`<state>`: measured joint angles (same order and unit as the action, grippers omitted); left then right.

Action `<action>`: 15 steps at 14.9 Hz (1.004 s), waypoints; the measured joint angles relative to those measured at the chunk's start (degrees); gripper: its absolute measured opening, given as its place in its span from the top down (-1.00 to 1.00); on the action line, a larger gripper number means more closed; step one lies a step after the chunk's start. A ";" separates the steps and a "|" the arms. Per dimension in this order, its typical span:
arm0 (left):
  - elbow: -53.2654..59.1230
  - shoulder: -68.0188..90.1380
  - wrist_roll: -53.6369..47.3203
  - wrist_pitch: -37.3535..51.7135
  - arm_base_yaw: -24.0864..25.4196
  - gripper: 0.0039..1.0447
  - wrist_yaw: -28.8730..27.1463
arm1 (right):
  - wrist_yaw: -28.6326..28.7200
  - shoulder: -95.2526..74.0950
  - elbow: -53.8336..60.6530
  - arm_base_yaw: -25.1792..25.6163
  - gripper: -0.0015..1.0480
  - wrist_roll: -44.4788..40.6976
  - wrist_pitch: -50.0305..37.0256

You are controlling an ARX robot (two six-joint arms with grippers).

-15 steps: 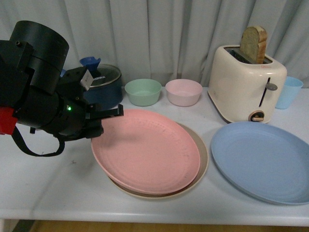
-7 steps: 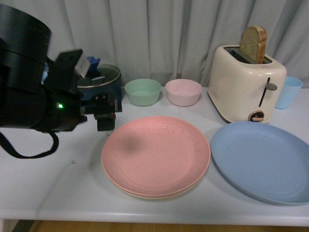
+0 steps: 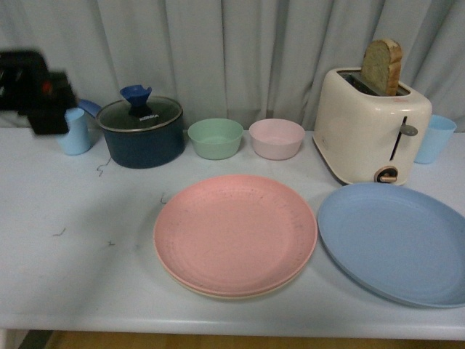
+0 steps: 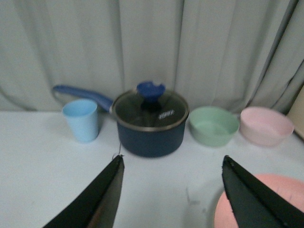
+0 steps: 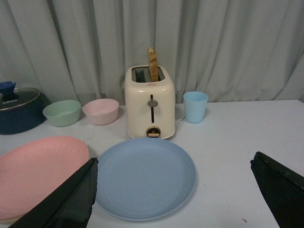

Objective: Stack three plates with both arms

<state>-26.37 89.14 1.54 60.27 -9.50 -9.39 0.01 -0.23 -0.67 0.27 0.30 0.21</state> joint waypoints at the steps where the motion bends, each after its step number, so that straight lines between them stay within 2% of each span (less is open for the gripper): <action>1: 4.09 -2.51 -0.39 0.33 0.98 0.01 0.63 | 0.00 0.00 0.00 0.00 -0.87 0.00 0.02; 3: 8.00 -10.34 -0.52 1.55 2.60 0.46 2.16 | 0.00 0.00 0.00 0.00 -0.87 0.00 0.00; 4: 12.26 -12.94 -0.52 2.62 3.52 0.81 3.30 | 0.00 0.00 0.00 0.00 -0.87 0.00 0.02; 5: 15.23 -13.27 -0.61 3.52 4.11 0.97 3.96 | 0.00 0.00 0.00 0.00 -0.87 0.00 0.00; 7: 18.75 -19.28 -0.66 0.52 5.33 0.97 4.96 | 0.02 0.00 0.00 0.00 -0.87 0.00 0.00; 9: 20.92 -26.32 -0.72 -3.48 9.16 0.97 9.01 | 0.00 0.00 0.00 0.00 -0.87 0.00 0.00; 10: 22.08 -28.76 -0.72 -5.57 9.81 0.97 8.83 | 0.00 0.00 0.00 0.00 -0.87 0.00 0.02; 15: 25.16 -44.78 -0.72 -17.94 9.49 0.97 9.31 | 0.00 0.00 0.00 0.00 -0.87 0.00 0.00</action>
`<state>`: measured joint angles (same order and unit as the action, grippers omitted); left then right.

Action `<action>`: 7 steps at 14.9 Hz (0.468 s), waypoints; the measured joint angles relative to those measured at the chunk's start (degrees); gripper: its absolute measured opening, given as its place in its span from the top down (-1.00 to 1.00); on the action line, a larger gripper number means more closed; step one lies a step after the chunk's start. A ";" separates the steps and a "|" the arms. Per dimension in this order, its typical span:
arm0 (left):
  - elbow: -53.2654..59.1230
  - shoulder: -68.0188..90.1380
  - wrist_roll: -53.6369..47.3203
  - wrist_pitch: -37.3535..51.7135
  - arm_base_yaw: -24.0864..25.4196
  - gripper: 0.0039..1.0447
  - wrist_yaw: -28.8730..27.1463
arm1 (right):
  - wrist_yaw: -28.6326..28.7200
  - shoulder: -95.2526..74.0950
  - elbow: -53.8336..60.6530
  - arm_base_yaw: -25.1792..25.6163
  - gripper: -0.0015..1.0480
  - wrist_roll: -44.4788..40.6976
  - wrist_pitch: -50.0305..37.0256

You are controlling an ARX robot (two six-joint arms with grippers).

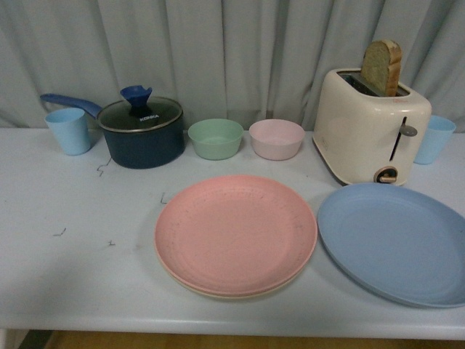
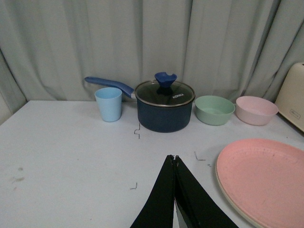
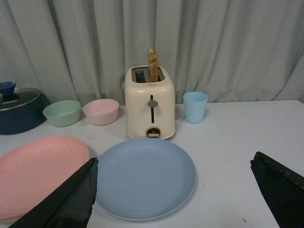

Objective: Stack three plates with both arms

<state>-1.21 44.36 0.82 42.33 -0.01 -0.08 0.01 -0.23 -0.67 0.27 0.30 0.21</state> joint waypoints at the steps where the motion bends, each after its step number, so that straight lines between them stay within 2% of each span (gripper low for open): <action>1: 0.44 -3.02 0.00 -2.64 0.00 0.97 0.00 | 0.00 0.00 0.00 0.00 -0.87 0.00 0.00; 7: 0.59 -18.18 0.00 -16.28 0.00 0.97 0.02 | 0.00 0.00 0.00 0.00 -0.87 0.00 0.00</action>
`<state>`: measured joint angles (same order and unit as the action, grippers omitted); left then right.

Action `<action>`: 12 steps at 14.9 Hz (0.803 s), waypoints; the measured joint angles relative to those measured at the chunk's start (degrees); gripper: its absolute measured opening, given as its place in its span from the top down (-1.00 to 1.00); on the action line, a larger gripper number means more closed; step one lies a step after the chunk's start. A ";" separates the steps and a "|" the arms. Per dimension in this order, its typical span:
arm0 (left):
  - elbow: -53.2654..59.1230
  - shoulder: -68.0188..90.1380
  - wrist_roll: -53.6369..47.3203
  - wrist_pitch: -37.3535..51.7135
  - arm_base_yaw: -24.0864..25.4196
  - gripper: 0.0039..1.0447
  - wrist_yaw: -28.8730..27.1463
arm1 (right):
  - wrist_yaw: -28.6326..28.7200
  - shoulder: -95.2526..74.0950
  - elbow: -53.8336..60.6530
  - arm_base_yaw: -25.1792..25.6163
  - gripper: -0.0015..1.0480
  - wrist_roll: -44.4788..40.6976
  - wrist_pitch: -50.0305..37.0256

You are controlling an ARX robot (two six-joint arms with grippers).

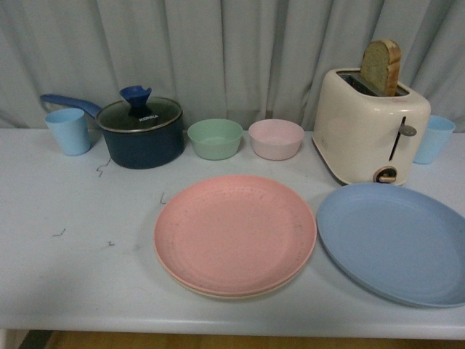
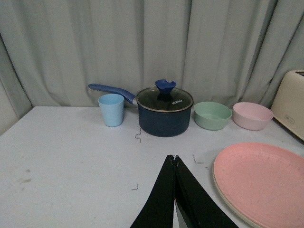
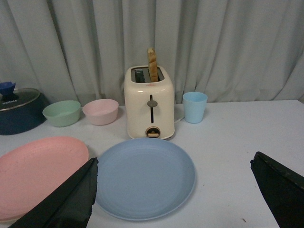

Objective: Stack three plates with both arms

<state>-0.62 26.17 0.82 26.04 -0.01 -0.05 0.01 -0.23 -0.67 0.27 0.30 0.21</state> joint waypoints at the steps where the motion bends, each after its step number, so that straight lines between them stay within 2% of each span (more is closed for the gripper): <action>1: 0.00 -1.84 0.00 -1.77 0.00 0.97 0.00 | 0.00 0.00 0.00 0.00 -0.87 0.00 0.00; 12: 0.00 -16.24 0.00 -15.93 0.00 0.97 0.00 | 0.00 0.00 0.00 0.00 -0.87 0.00 0.00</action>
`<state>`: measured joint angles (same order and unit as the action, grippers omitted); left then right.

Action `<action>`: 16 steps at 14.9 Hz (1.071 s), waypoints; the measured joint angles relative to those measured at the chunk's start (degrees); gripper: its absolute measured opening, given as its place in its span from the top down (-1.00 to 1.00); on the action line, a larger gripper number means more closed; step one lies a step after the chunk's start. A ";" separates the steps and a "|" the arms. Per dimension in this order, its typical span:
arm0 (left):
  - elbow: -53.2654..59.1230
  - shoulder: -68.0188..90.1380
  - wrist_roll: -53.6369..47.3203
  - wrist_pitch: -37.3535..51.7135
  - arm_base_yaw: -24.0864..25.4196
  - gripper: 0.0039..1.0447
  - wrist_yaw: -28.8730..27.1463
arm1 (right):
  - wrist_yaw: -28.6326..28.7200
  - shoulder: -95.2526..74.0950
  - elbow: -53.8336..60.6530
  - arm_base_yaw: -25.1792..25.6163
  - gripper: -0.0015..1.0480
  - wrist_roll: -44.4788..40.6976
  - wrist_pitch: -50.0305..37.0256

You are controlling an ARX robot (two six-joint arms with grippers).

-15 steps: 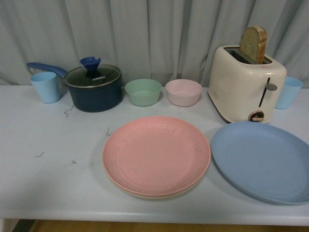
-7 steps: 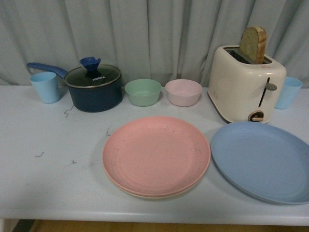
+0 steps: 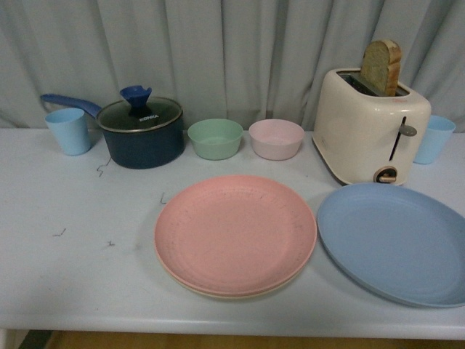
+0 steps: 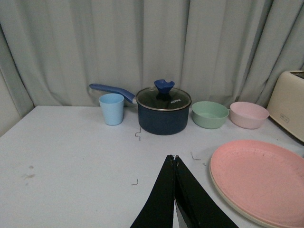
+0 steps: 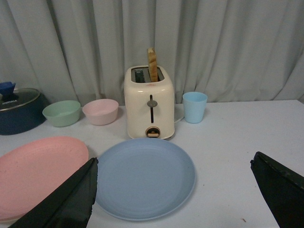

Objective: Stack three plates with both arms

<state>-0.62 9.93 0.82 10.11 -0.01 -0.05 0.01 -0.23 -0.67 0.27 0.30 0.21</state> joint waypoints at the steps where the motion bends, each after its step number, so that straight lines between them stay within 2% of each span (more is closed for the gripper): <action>1: -0.13 -2.51 0.00 -3.85 0.00 0.97 -0.09 | 0.00 0.00 0.00 0.00 -0.87 0.00 0.00; 2: -0.04 -8.39 -0.02 -10.91 0.00 0.97 0.02 | 0.00 0.00 0.00 0.00 -0.87 0.02 0.00; 6: -0.02 -9.46 -0.02 -10.36 0.00 0.97 0.04 | 0.00 0.00 0.00 0.00 -0.87 0.00 0.00; 8: -0.02 -9.49 0.00 -10.27 0.00 0.57 0.00 | 0.00 0.00 0.00 0.00 -0.87 0.00 0.00; 14: -0.02 -9.49 0.00 -10.32 0.00 -0.85 0.02 | 0.00 0.00 0.00 0.00 -0.87 0.00 0.00; 15: -0.02 -9.49 -0.07 -10.32 0.00 -0.88 0.02 | 0.00 0.00 0.00 0.00 -0.87 0.00 0.00; 16: -0.02 -9.49 -0.07 -10.32 0.00 -0.87 0.00 | 1.73 -3.48 -3.39 0.70 -0.87 0.70 10.43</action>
<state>-0.64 0.45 0.75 -0.21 -0.01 -0.05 1.74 -3.70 -4.05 0.97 0.99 10.63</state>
